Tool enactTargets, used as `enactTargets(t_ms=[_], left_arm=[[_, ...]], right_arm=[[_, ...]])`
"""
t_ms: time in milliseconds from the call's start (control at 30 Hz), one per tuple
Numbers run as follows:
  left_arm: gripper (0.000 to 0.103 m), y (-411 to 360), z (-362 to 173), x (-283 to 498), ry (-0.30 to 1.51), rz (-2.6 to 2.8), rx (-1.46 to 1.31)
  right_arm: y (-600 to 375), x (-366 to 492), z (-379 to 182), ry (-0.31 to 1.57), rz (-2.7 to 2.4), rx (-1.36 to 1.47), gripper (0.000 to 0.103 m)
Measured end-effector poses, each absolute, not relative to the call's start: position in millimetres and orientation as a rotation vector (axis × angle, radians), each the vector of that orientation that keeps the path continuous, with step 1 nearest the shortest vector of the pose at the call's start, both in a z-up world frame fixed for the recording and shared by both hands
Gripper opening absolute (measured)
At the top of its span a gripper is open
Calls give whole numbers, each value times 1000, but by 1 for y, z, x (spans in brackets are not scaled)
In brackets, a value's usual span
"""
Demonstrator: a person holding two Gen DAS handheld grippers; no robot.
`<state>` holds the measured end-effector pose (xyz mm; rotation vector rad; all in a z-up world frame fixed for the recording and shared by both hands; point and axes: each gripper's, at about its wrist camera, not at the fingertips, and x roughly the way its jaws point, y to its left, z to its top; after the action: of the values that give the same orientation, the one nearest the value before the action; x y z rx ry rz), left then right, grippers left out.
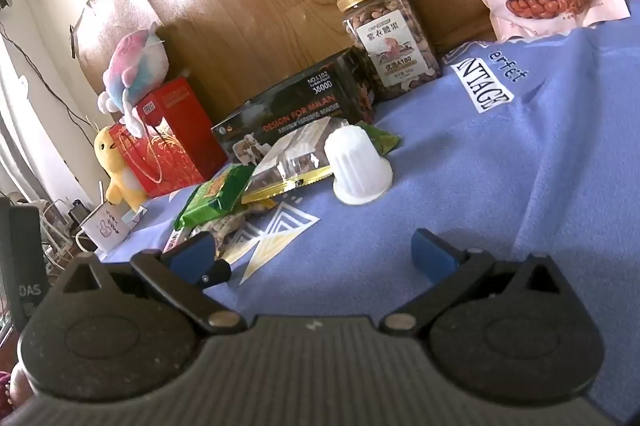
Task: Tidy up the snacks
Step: 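Move the left gripper toward the white plastic cup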
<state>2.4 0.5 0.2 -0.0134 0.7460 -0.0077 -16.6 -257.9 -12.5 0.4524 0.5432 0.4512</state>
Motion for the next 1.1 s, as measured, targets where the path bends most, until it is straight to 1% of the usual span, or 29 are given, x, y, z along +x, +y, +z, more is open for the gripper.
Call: enactTargets(t_ms=[200, 367, 700, 867, 933, 1000, 1100], left_arm=[[103, 0, 8, 3, 741, -22, -18], [103, -1, 7, -13, 713, -57, 22], [103, 5, 6, -19, 701, -139, 38], [103, 18, 11, -32, 621, -174, -39], [102, 21, 13, -34, 597, -185, -55], [97, 21, 14, -35, 582, -206, -60], [91, 18, 14, -37, 567, -239, -55]], right_arm=[[-250, -15, -10, 556, 432, 399, 103], [-248, -16, -9, 577, 424, 352, 103], [-248, -17, -7, 576, 419, 340, 103], [-247, -21, -3, 559, 420, 312, 103], [-246, -21, 1, 538, 421, 288, 94], [-246, -13, 8, 517, 412, 222, 80], [-247, 6, 15, 508, 405, 174, 76]])
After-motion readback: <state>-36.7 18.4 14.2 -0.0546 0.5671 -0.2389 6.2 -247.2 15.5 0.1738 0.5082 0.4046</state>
